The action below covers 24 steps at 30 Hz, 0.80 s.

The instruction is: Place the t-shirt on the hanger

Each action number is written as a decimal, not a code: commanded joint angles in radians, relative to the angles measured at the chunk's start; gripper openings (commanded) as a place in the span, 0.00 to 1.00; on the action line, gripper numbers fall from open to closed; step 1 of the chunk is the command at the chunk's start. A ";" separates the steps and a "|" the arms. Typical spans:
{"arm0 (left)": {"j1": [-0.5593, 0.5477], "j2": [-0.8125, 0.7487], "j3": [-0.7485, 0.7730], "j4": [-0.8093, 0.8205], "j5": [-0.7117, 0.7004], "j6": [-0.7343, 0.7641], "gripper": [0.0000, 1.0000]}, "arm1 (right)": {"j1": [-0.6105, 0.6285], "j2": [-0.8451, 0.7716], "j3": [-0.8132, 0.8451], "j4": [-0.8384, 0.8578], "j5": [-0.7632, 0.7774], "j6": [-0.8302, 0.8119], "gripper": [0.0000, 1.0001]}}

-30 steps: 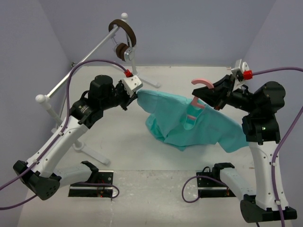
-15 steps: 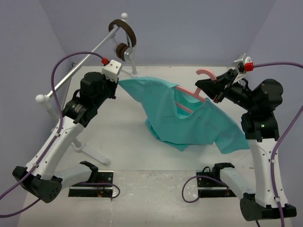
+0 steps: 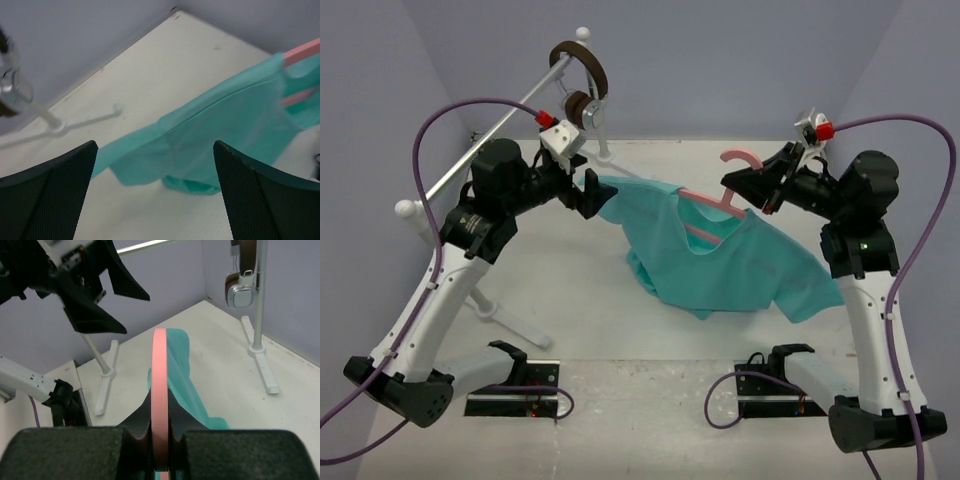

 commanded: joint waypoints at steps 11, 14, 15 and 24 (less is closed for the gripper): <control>-0.175 0.221 0.251 0.642 0.813 -0.453 0.84 | 0.212 0.048 0.016 -0.005 -0.101 -0.135 0.00; -0.202 0.260 0.281 0.637 0.792 -0.462 0.77 | 0.237 0.062 0.018 -0.005 -0.089 -0.136 0.00; -0.207 0.267 0.283 0.636 0.784 -0.465 0.72 | 0.253 0.064 0.021 -0.012 -0.085 -0.143 0.00; -0.224 0.290 0.259 0.606 0.761 -0.454 0.42 | 0.310 0.113 0.072 -0.064 -0.046 -0.173 0.00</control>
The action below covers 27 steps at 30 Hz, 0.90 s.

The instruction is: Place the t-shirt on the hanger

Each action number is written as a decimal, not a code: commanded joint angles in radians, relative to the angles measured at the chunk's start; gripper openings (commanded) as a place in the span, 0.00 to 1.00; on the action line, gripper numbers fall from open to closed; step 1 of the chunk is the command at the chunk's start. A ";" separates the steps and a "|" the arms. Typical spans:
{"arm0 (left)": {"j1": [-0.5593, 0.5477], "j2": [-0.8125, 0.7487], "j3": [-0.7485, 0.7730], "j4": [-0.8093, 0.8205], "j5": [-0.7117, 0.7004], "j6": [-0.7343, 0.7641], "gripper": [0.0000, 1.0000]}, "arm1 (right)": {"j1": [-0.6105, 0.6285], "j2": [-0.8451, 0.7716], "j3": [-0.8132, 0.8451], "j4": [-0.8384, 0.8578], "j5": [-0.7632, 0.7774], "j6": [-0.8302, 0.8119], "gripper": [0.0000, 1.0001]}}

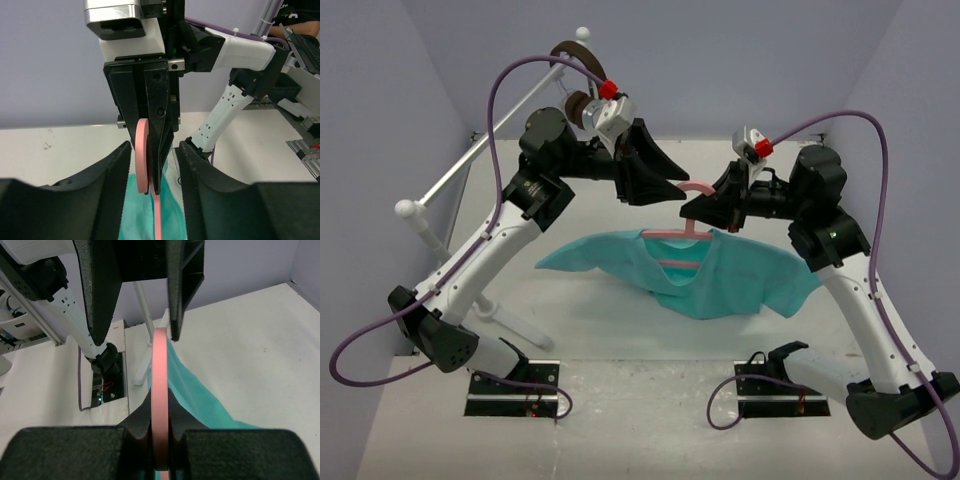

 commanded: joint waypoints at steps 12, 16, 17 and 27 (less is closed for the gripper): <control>-0.013 0.000 0.057 -0.251 -0.062 0.144 0.02 | 0.034 0.027 0.076 0.019 0.027 -0.016 0.00; -0.013 0.009 0.070 -0.259 -0.064 0.146 0.00 | 0.034 0.024 0.058 0.038 0.009 -0.015 0.00; -0.013 0.007 0.075 -0.260 -0.066 0.151 0.00 | 0.034 0.020 0.053 0.039 0.005 -0.017 0.02; 0.151 -0.075 0.114 -0.365 0.028 0.231 0.00 | -0.153 -0.216 -0.143 0.002 0.319 0.070 0.72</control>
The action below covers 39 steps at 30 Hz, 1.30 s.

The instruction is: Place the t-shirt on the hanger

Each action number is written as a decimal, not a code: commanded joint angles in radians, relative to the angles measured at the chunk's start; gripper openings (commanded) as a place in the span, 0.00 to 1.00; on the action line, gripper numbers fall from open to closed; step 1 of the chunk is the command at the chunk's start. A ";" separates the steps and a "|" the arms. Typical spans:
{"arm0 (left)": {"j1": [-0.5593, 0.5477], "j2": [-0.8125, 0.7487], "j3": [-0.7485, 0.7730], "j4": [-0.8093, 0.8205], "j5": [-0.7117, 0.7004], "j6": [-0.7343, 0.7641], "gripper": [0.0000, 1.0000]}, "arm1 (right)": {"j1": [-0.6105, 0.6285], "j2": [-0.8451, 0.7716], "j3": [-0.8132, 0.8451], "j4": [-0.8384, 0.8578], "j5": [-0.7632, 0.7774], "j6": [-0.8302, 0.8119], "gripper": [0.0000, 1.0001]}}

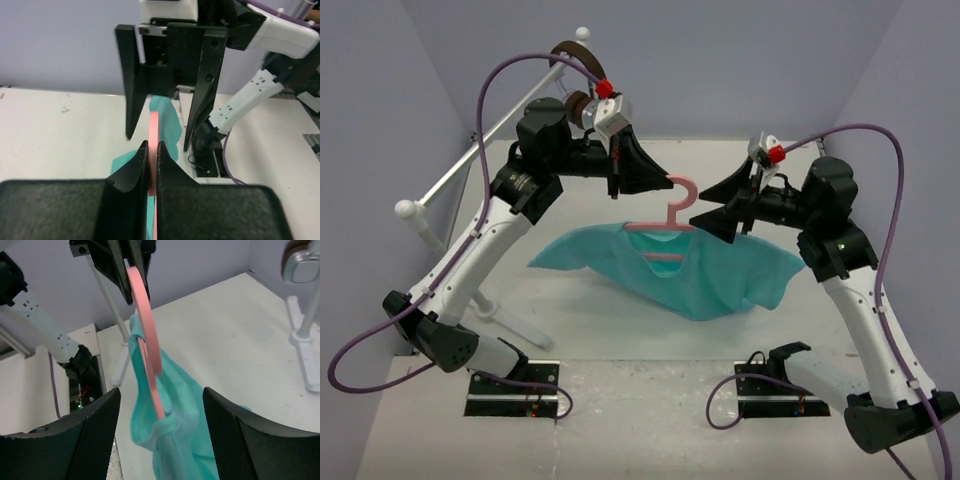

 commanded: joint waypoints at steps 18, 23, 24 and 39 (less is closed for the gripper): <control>0.193 -0.174 0.067 -0.151 0.021 0.121 0.00 | -0.124 -0.412 -0.385 -0.093 0.683 -0.017 0.76; 0.194 -0.167 0.078 -0.155 0.003 0.117 0.00 | -0.124 -0.523 -0.436 -0.056 0.623 0.060 0.77; 0.194 -0.166 0.079 -0.152 0.003 0.113 0.00 | -0.124 -0.535 -0.437 -0.056 0.642 0.067 0.77; 0.194 -0.163 0.082 -0.044 0.056 0.047 0.00 | -0.124 -0.578 -0.320 -0.068 0.347 -0.024 0.50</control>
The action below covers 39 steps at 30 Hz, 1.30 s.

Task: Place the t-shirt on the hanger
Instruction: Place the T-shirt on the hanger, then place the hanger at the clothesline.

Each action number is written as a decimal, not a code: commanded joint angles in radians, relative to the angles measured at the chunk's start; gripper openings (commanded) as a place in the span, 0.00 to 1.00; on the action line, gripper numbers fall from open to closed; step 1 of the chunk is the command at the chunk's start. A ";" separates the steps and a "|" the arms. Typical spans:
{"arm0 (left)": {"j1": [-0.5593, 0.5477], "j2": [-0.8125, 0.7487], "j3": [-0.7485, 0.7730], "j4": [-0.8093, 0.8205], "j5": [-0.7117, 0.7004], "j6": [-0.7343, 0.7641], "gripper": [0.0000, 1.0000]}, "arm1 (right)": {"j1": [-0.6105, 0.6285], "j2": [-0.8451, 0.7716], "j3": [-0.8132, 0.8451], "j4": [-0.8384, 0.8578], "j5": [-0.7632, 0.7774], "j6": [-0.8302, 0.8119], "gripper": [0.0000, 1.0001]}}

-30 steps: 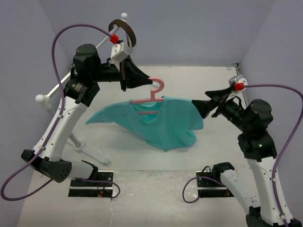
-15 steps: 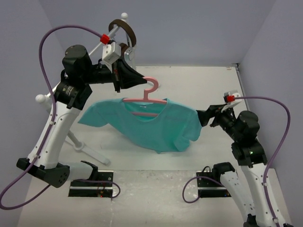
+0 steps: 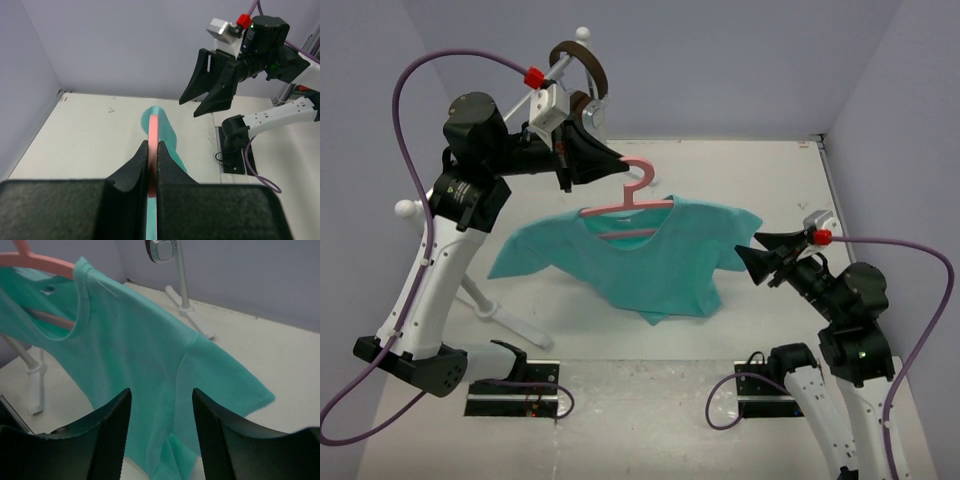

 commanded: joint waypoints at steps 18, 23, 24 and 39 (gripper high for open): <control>0.005 0.014 -0.049 0.439 0.304 -0.265 0.00 | 0.158 0.426 0.528 -0.265 -0.410 -0.380 0.55; 0.005 0.023 -0.038 0.467 0.290 -0.291 0.00 | 0.239 0.499 0.532 -0.360 -0.452 -0.461 0.52; 0.005 0.028 -0.034 0.469 0.292 -0.295 0.00 | 0.249 0.495 0.507 -0.340 -0.430 -0.452 0.50; 0.019 0.028 -0.020 0.412 0.107 -0.280 0.23 | 0.263 0.443 0.356 -0.056 -0.443 -0.363 0.00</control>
